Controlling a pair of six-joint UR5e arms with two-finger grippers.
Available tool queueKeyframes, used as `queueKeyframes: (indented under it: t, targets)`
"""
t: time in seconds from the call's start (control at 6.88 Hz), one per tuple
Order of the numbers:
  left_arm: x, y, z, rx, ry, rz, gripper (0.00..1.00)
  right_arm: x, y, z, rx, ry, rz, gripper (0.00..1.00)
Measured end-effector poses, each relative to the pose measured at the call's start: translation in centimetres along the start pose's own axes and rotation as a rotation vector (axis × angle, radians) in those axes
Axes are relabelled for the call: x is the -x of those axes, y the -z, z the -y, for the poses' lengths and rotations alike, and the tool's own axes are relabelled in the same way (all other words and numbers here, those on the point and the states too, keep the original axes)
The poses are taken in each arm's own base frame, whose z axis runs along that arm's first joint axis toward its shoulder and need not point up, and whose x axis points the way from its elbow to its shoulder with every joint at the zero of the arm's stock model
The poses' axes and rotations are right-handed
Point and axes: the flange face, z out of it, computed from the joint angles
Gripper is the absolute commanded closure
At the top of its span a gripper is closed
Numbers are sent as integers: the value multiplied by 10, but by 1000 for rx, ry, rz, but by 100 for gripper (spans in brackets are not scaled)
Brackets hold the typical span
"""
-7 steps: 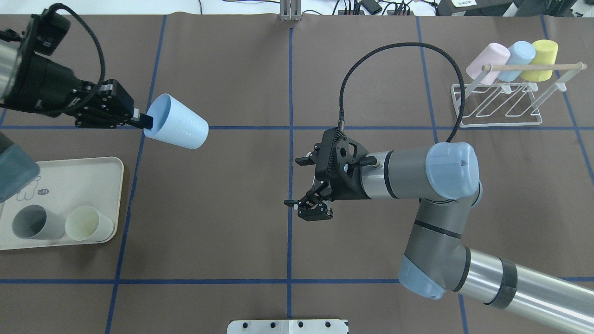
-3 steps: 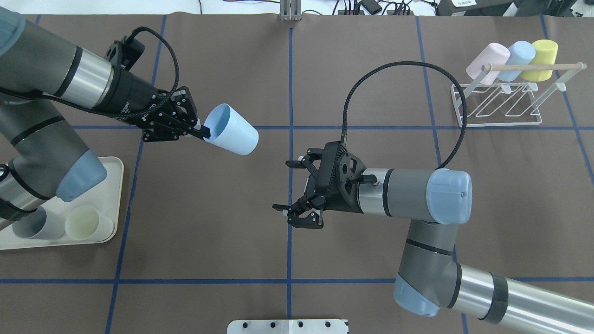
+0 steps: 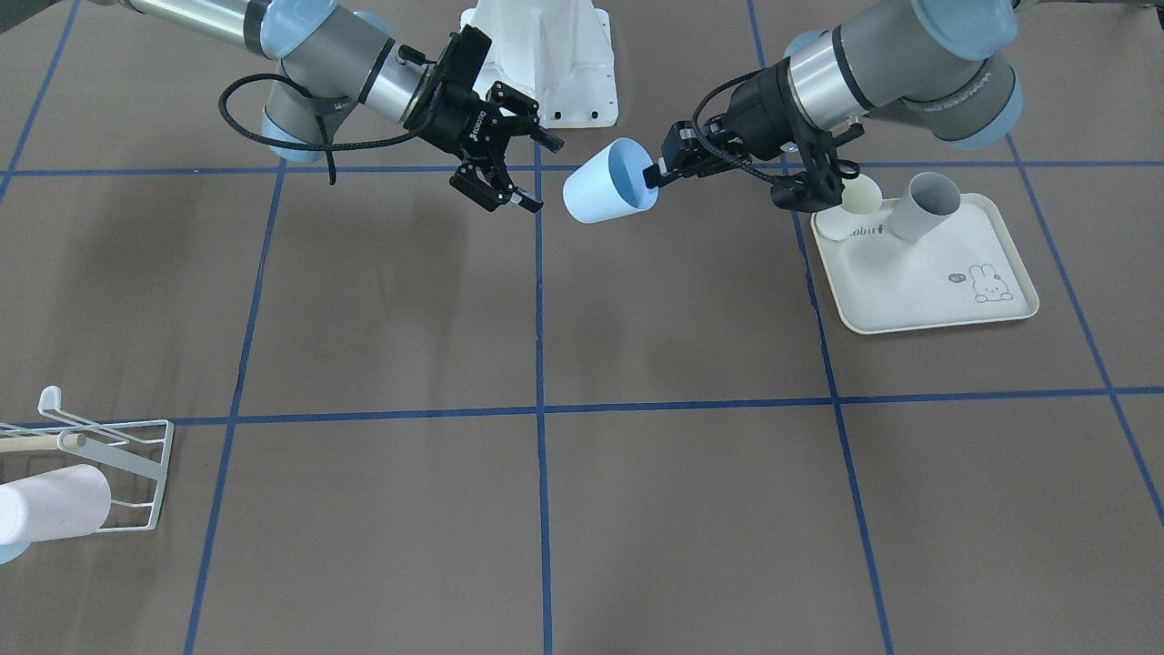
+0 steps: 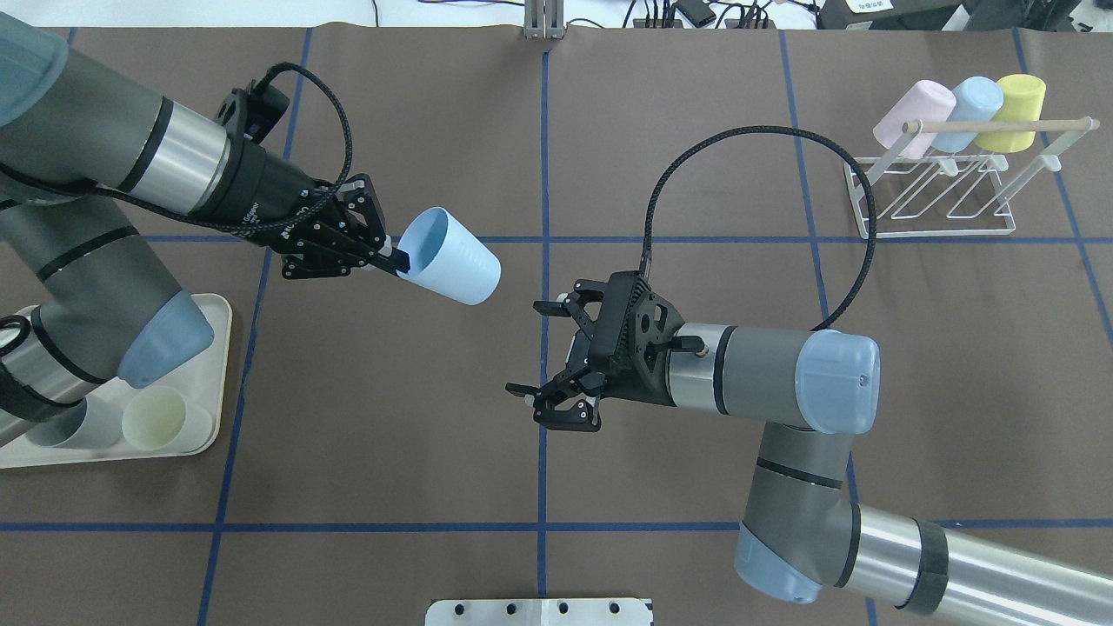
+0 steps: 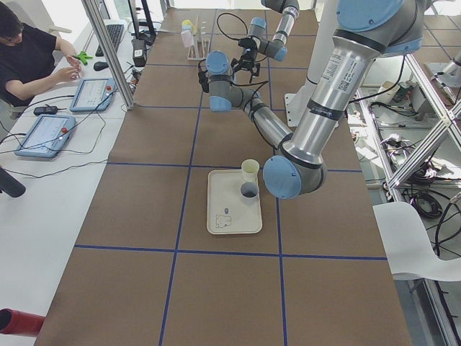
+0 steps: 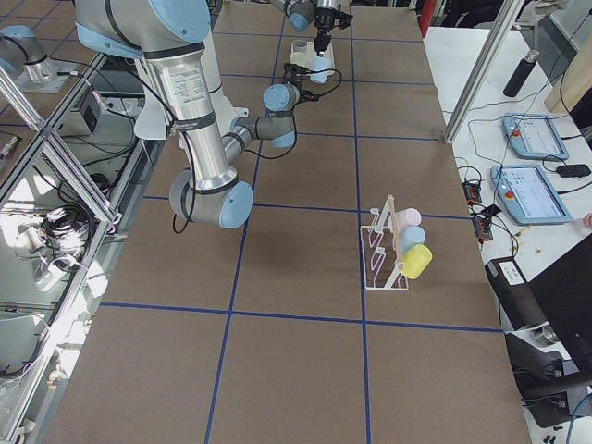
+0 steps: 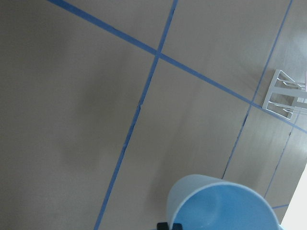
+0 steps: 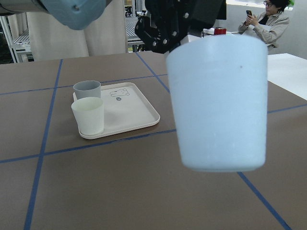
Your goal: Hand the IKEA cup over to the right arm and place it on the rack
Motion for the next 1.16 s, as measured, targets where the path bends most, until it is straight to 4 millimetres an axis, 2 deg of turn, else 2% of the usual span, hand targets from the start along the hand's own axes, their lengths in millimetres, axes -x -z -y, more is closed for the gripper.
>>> queueKeyframes:
  t: [0.44, 1.16]
  targets:
    - [-9, -27, -27, 60, 3, 0, 100, 1, 0, 2, -6, -13, -1, 2]
    - [-3, -52, -38, 93, 6, 20, 100, 0, 1, 6, -23, -19, -26, 3]
